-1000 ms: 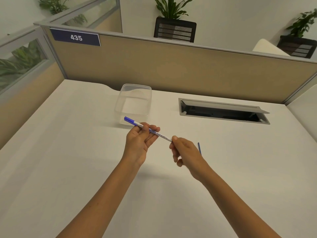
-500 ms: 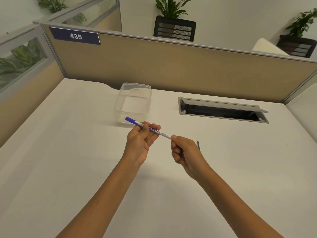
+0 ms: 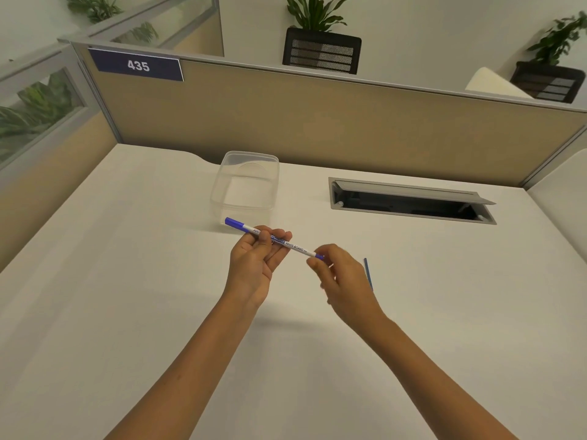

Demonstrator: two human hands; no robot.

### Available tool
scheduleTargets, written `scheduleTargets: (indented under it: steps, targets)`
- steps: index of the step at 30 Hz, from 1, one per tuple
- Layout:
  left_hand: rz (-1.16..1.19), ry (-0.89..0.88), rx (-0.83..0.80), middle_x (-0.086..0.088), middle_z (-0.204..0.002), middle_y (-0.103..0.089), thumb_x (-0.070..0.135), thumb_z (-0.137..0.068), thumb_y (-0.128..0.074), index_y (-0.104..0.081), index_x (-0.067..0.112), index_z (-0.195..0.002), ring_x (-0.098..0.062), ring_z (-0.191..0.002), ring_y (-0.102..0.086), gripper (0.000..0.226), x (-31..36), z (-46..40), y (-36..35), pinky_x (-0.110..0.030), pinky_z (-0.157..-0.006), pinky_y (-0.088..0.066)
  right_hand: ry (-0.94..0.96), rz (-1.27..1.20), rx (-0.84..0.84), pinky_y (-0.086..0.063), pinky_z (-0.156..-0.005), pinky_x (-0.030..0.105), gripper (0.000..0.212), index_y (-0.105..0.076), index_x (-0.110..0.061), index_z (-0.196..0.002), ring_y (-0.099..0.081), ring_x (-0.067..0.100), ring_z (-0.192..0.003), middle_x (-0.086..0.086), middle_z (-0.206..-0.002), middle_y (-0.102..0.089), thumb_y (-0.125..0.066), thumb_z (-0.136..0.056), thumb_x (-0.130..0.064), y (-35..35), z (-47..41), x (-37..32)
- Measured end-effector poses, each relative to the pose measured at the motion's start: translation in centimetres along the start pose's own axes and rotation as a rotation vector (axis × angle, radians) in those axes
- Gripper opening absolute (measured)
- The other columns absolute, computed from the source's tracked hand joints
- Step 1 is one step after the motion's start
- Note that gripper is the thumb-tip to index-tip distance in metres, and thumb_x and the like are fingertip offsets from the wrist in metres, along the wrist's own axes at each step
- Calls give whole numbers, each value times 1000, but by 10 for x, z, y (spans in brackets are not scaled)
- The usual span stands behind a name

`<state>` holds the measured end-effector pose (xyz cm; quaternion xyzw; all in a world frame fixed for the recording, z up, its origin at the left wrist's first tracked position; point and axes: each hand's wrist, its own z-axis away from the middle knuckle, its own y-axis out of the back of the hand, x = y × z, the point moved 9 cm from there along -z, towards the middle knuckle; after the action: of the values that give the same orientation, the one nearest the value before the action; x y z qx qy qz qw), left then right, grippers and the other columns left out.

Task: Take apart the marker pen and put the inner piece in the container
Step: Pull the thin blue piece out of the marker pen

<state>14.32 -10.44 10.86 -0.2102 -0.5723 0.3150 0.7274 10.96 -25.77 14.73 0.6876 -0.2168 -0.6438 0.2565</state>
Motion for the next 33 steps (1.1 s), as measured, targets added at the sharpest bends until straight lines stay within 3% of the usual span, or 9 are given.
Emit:
scheduleTargets:
  steps: [2,5,9,15,20,23,26,29,33]
  targets:
    - [11,14,6,-4,-73,-76,9,-95,-45,-58,5,-92,-21,-77,-73,14,-2,0,-1,-26,-61,-58,214,284,67,-43,-59,29,19,-56,-10,-95,-51,20,-69,3,-84,-57,-46,-96,-27,4,-1,-14]
    - [18,17,-5,-4,-73,-76,9,-95,-44,-58,5,-91,-21,-78,-73,15,-5,1,-3,-27,-62,-58,239,289,96,-34,-55,25,19,-57,-8,-87,-46,18,-63,-1,-74,-52,-47,-96,-22,12,-6,-17]
    - [20,-21,-51,-4,-74,-75,8,-96,-43,-55,7,-92,-21,-80,-73,13,-2,0,-5,-26,-65,-58,-44,-136,-27,-42,-48,27,27,-58,-12,-73,-52,17,-51,-7,-51,-49,-48,-95,-24,7,-10,2]
    - [0,-47,-101,-4,-79,-76,9,-95,-42,-56,9,-93,-22,-83,-73,14,1,1,-7,-26,-66,-57,-626,-994,-394,-28,-36,18,40,-52,-17,-58,-34,11,-37,-6,-45,-29,-48,-94,-35,-28,9,23]
    - [23,-48,-73,-4,-79,-76,7,-95,-43,-58,9,-91,-22,-83,-73,15,1,1,-3,-27,-66,-57,-456,-550,-331,-44,-41,20,52,-62,-14,-68,-55,16,-46,1,-53,-54,-44,-87,-60,-16,5,24]
    - [42,-43,-52,-5,-79,-76,7,-95,-44,-58,8,-91,-23,-84,-73,15,1,1,0,-27,-66,-57,-209,-377,-106,-54,-47,24,23,-63,-17,-89,-67,14,-63,-1,-76,-67,-64,-84,-40,5,-4,14]
    - [49,-32,-39,-5,-81,-76,8,-95,-44,-58,7,-93,-23,-85,-73,14,-2,0,0,-28,-66,-58,-15,-263,45,-56,-47,23,4,-62,-18,-86,-66,11,-67,-3,-77,-66,-66,-85,-18,19,-6,3]
    - [54,-29,-48,-5,-82,-77,9,-95,-44,-56,6,-94,-23,-86,-72,13,-5,1,-1,-28,-66,-58,-7,-228,44,-56,-46,23,7,-61,-17,-82,-64,11,-62,0,-70,-65,-60,-89,-18,20,-6,3]
    - [60,-20,-52,-5,-82,-77,9,-95,-44,-56,6,-93,-22,-86,-72,12,-10,3,-3,-28,-67,-58,-183,-296,-5,-44,-39,21,38,-59,-13,-64,-52,12,-41,-1,-48,-56,-48,-95,-32,13,-7,18]
